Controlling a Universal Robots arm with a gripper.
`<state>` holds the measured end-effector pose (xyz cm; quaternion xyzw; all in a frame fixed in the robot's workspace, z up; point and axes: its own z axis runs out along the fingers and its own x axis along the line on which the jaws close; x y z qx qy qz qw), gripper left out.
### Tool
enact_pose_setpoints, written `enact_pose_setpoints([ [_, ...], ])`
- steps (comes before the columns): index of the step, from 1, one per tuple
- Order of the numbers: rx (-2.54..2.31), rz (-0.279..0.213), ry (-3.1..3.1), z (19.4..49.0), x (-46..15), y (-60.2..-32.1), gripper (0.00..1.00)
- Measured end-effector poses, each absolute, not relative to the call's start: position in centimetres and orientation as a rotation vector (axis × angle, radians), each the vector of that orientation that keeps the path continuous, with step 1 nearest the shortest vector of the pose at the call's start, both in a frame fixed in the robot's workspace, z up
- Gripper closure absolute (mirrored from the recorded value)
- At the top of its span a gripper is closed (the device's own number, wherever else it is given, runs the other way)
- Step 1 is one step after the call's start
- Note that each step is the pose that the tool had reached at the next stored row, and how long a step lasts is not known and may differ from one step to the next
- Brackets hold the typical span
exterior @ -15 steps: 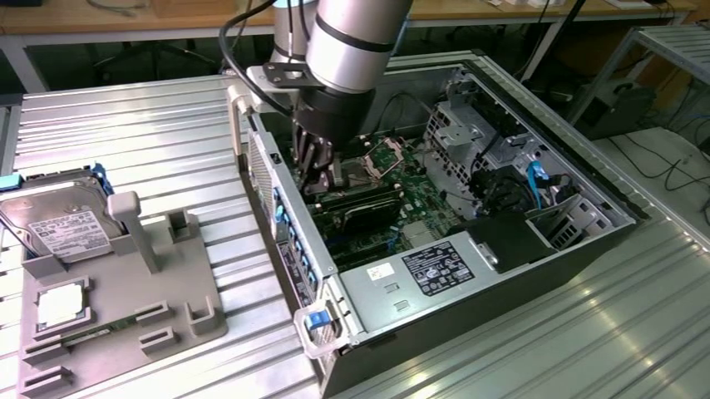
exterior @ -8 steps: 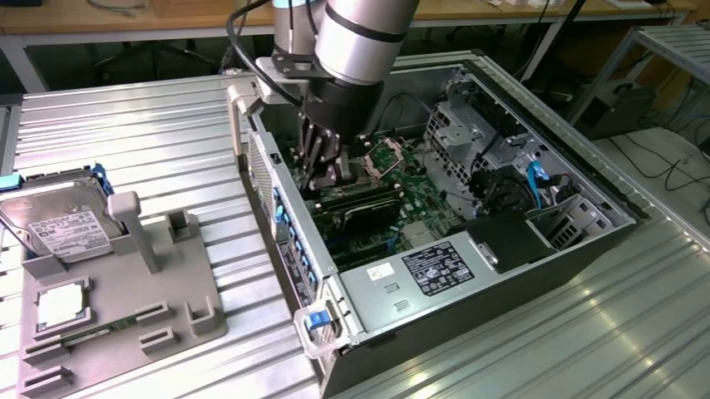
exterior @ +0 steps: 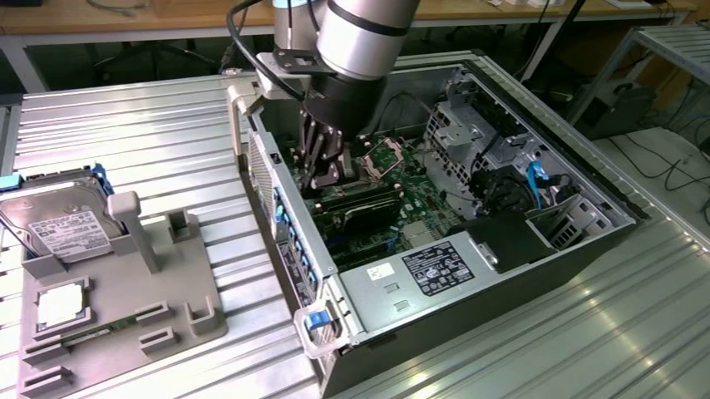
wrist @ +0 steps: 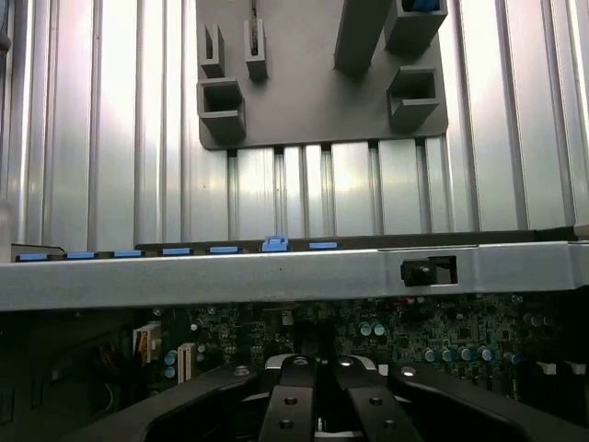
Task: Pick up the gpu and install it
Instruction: 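Press down on the gpu until it lock into place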
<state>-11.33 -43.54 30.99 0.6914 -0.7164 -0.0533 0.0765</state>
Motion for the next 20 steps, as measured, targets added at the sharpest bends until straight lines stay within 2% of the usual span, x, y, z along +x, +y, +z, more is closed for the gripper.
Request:
enact_pose_setpoints([
  [11,2.050,-0.115,-2.133,30.39,-11.81,-43.75,0.89],
  [20,2.047,-0.109,-2.130,30.32,-12.26,-43.75,0.89],
])
